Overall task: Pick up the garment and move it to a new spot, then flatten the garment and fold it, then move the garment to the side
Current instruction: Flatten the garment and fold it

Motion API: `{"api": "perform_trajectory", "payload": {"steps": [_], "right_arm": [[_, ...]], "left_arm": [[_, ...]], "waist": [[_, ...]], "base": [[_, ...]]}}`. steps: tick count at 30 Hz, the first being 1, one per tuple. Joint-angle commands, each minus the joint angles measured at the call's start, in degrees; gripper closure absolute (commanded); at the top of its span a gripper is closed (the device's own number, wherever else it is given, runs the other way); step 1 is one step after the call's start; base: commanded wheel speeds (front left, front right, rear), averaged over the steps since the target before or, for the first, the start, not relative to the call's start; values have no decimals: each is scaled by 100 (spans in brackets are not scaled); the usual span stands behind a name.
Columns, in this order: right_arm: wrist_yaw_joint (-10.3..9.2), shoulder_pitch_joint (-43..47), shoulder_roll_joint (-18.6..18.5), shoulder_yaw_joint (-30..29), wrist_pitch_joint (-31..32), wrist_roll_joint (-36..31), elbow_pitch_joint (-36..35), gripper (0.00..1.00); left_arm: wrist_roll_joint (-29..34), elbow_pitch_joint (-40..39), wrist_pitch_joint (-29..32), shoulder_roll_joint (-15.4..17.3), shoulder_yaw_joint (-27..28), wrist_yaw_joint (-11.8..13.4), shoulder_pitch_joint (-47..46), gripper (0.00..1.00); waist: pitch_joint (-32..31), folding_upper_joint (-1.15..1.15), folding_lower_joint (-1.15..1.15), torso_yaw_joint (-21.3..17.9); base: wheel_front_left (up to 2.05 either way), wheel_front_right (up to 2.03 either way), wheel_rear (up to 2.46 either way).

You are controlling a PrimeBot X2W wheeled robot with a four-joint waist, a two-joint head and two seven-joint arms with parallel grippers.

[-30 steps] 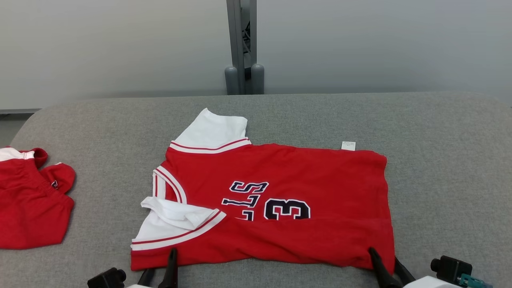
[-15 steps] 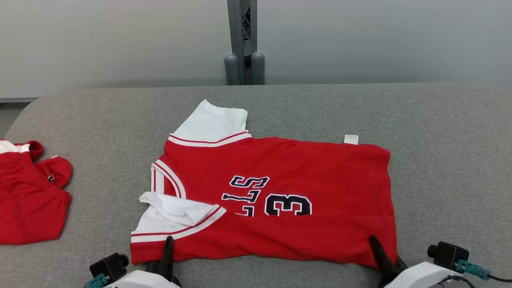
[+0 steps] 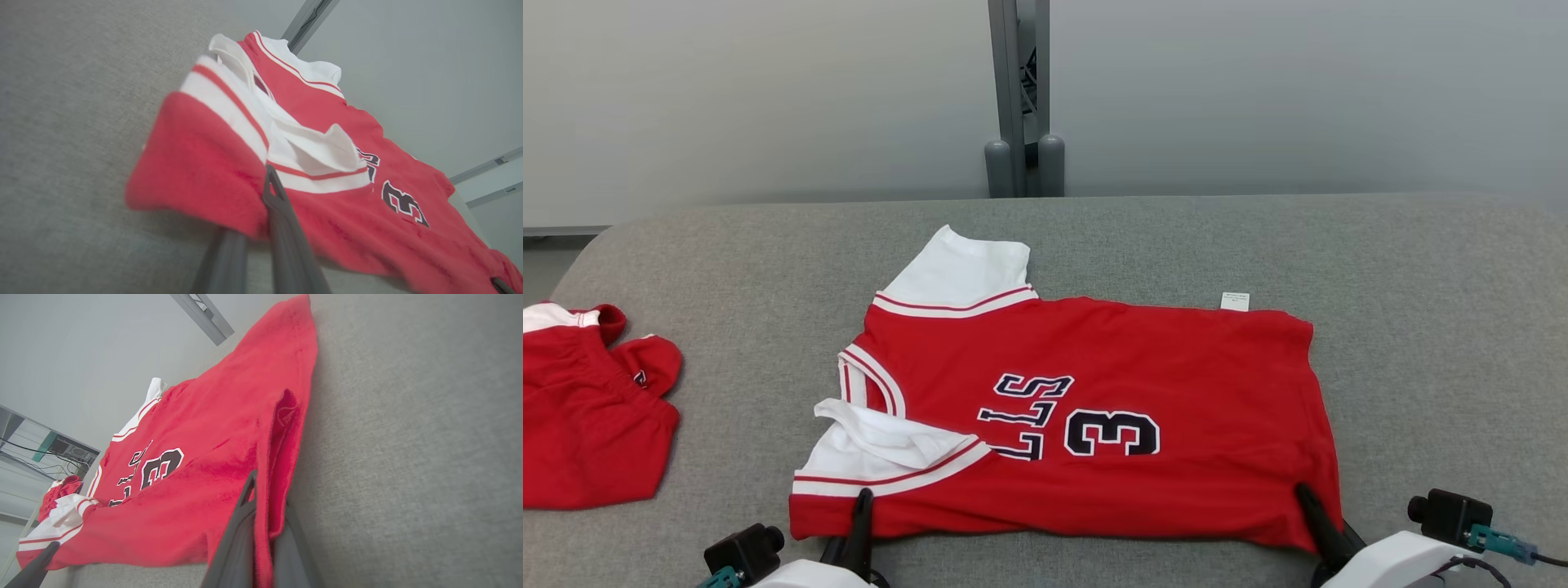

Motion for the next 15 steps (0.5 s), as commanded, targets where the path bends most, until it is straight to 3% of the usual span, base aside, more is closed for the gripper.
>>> {"api": "perform_trajectory", "payload": {"steps": [1,6,15], "right_arm": [[3,-63,-113,16,-6,46,18,100],[3,-196,-316,255,74,268,-7,100],[3,-457,-865,836,959,721,-125,100]], "left_arm": [[44,-40,-6,58,23,-5,47,100],[7,-115,-5,98,-154,-5,127,100],[-199,122,12,344,-681,-5,186,100]], "waist": [[-55,0,0,6],[-146,0,0,32],[-307,0,0,66]], "base": [[0,0,0],[0,0,0],[0,0,0]]}}
